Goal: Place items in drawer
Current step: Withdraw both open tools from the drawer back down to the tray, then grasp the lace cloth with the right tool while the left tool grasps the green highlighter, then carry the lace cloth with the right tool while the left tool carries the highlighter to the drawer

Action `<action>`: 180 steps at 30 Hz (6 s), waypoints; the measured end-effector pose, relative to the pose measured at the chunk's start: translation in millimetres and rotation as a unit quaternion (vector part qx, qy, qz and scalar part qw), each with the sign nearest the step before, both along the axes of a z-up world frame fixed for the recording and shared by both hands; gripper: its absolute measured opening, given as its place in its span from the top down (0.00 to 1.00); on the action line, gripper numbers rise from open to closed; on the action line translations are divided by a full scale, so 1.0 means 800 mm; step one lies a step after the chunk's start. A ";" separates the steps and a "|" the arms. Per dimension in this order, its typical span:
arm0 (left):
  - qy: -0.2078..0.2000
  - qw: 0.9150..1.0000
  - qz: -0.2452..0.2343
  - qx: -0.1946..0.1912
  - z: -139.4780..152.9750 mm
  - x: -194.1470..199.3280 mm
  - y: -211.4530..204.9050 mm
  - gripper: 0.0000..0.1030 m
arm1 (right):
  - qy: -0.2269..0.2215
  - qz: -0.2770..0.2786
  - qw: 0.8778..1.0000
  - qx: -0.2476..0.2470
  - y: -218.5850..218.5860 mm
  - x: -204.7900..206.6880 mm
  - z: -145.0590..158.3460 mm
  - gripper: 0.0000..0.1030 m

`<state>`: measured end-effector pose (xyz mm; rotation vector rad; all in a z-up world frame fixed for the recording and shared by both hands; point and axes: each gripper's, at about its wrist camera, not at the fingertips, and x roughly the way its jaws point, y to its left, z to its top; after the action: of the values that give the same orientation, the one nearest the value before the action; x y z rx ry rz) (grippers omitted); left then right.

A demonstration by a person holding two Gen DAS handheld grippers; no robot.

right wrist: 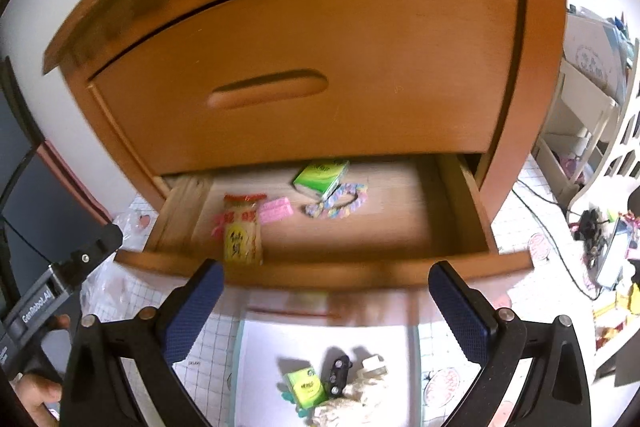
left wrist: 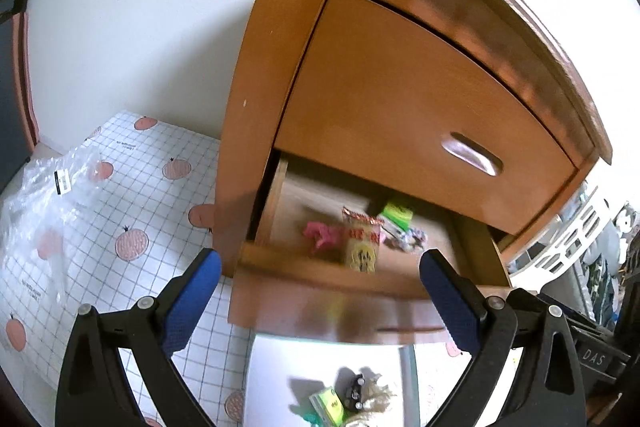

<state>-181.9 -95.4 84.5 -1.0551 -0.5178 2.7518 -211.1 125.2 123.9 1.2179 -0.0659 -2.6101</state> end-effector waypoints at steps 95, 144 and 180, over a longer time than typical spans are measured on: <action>-0.233 0.969 -0.077 0.012 -0.276 0.038 0.107 0.78 | -0.245 -0.064 0.965 -0.067 0.080 0.087 -0.322 0.83; 0.051 0.993 -0.080 0.072 0.037 0.067 0.064 0.79 | 0.047 0.005 0.991 -0.124 0.075 0.099 -0.002 0.85; 0.031 0.998 -0.030 0.034 0.023 -0.047 0.036 0.79 | 0.000 -0.018 0.997 -0.070 0.047 -0.014 0.011 0.85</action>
<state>-219.2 -66.9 102.6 -0.9499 -0.5576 2.6839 -222.1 162.4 132.6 1.1789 -0.2689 -2.5863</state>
